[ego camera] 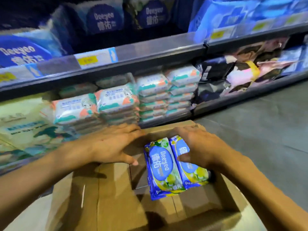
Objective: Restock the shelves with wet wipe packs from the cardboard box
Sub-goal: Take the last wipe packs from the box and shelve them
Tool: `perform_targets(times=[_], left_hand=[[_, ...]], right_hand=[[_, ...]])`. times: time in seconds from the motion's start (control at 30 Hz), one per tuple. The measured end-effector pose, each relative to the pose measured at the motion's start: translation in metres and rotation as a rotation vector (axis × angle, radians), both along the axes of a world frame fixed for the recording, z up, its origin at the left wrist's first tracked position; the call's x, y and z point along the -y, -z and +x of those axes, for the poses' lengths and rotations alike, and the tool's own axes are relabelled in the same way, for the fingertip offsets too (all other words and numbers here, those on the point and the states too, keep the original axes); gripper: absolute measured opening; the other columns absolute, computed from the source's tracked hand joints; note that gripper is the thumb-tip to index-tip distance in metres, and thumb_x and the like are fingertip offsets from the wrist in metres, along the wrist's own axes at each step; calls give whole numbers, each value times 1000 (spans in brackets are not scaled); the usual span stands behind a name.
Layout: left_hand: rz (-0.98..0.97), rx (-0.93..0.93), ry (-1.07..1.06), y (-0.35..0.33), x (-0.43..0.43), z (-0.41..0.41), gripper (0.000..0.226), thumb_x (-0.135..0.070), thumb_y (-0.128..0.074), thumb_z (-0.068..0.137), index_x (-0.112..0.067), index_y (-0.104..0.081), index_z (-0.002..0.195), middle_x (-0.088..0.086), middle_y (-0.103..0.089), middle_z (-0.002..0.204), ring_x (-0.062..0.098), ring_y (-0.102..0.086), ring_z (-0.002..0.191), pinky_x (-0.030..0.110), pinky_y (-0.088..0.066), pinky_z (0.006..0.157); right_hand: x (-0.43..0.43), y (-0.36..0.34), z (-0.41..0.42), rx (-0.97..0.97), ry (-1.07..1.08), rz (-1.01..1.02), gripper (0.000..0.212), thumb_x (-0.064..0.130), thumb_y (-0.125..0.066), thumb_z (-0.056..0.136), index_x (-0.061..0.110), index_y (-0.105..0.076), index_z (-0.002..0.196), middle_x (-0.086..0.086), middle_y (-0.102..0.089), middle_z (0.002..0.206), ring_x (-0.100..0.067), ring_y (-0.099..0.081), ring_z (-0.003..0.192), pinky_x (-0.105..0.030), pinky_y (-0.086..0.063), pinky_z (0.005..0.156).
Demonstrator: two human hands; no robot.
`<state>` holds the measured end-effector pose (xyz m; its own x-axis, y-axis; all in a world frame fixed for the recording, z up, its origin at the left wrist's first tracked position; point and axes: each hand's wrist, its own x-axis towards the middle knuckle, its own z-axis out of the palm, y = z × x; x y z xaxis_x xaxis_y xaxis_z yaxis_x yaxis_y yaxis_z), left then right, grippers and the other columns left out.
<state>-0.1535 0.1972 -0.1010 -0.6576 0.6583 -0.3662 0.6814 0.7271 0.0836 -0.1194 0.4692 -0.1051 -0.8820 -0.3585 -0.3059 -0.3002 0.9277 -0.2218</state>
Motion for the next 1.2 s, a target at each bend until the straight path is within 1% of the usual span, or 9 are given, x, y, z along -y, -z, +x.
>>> perform_targets(times=[0.17, 0.27, 0.4, 0.57, 0.67, 0.73, 0.87, 1.07, 1.2], left_hand=[[24, 131, -17, 22, -21, 8, 86, -69, -57, 83, -29, -26, 152, -8, -32, 153, 13, -34, 139, 27, -30, 112], [18, 223, -60, 47, -30, 20, 85, -70, -52, 85, -31, -21, 154, -8, -21, 160, 12, -23, 146, 31, -28, 116], [145, 264, -230, 78, -45, 19, 93, -71, -53, 84, -27, -14, 157, -6, -10, 165, 11, -13, 150, 24, -15, 118], [221, 311, -405, 108, -66, 0, 116, -71, -69, 70, -21, -11, 157, -2, -22, 162, 17, -21, 147, 30, -25, 118], [146, 349, -413, 123, -64, -8, 126, -81, -72, 52, -20, -26, 152, 1, -41, 144, 23, -34, 137, 35, -35, 111], [88, 381, -401, 129, -56, -7, 114, -89, -67, 44, -24, -44, 135, -2, -50, 123, 23, -44, 124, 36, -40, 99], [136, 331, -394, 139, -39, 4, 108, -94, -60, 39, -26, -43, 121, -8, -36, 110, 15, -36, 111, 35, -38, 92], [352, 674, -477, 144, -29, -9, 93, -71, -85, 42, -26, -43, 112, -9, -53, 114, 14, -52, 109, 33, -46, 96], [448, 779, -493, 145, -16, -8, 76, -49, -95, 47, -37, -45, 103, -7, -58, 116, 10, -59, 108, 30, -49, 95]], right_hand=[[-22, 21, 4, 84, 2, -14, 66, 43, -71, 83, 31, -42, 142, 5, -53, 138, -22, -47, 131, -32, -42, 95], [-25, 37, 2, 146, 60, -13, 65, 45, -70, 82, 30, -43, 139, 3, -53, 137, -24, -50, 129, -32, -43, 96], [-21, 57, 4, 146, 197, 4, 76, 43, -70, 86, 22, -35, 151, -4, -44, 147, -28, -44, 136, -34, -41, 104], [-6, 70, 11, 74, 314, 38, 76, 41, -66, 88, 18, -31, 151, -9, -41, 146, -32, -43, 131, -35, -41, 102], [8, 71, 15, 28, 371, 63, 73, 33, -59, 94, 19, -22, 155, -10, -38, 147, -32, -46, 127, -38, -46, 93], [11, 73, 16, 1, 398, 78, 80, 32, -63, 92, 18, -19, 156, -7, -40, 142, -30, -48, 126, -36, -46, 90], [12, 75, 16, 66, 564, 4, 95, 37, -71, 87, 16, -13, 160, -8, -44, 146, -30, -46, 134, -37, -42, 101], [26, 95, 0, 146, 753, -21, 80, 50, -85, 71, 12, -52, 134, -14, -53, 128, -37, -52, 123, -39, -43, 99], [25, 102, 4, 254, 835, -162, 94, 57, -89, 61, 23, -44, 136, -10, -56, 129, -34, -56, 123, -41, -47, 102]])
